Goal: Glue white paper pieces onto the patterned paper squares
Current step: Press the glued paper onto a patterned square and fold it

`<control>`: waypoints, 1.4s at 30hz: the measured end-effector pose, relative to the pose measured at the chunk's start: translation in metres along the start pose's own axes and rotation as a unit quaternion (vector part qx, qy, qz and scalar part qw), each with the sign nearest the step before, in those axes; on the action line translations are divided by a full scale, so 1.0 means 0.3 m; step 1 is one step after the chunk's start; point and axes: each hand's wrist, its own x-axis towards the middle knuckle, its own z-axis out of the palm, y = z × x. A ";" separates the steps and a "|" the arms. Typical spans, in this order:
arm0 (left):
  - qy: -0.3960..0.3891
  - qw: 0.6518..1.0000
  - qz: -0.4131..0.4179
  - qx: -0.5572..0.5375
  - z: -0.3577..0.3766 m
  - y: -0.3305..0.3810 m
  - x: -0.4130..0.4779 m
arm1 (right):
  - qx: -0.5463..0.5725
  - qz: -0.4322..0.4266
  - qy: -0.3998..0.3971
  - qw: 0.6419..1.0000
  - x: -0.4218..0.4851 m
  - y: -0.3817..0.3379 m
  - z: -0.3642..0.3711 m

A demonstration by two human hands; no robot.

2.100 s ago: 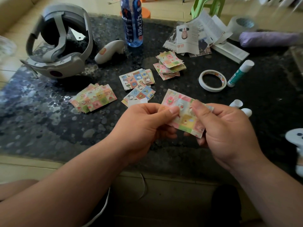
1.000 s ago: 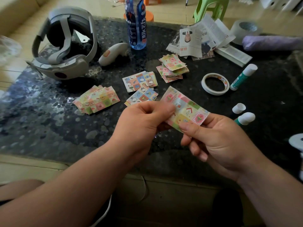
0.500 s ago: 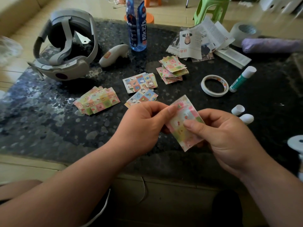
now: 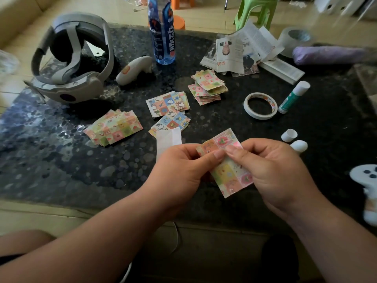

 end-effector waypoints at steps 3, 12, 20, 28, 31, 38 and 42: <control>-0.008 1.000 -0.005 0.014 -0.003 0.010 0.000 | 0.018 -0.004 -0.002 1.000 0.002 -0.016 -0.011; -0.049 0.996 -0.020 -0.075 -0.022 0.046 -0.009 | 0.088 0.012 -0.063 0.994 0.014 -0.024 -0.031; -0.089 0.994 0.004 -0.059 -0.018 0.068 -0.025 | 0.134 0.007 -0.109 0.985 0.002 -0.038 -0.045; -0.098 0.994 0.015 -0.045 -0.018 0.077 -0.028 | 0.131 0.000 -0.139 0.982 0.008 -0.029 -0.059; -0.097 0.994 0.016 -0.042 -0.019 0.079 -0.028 | 0.148 0.001 -0.143 0.979 0.010 -0.030 -0.062; -0.098 0.994 0.013 -0.038 -0.022 0.082 -0.030 | 0.141 -0.006 -0.144 0.979 0.008 -0.030 -0.056; -0.097 0.995 0.011 -0.033 -0.026 0.082 -0.029 | 0.144 -0.012 -0.135 0.980 0.010 -0.028 -0.053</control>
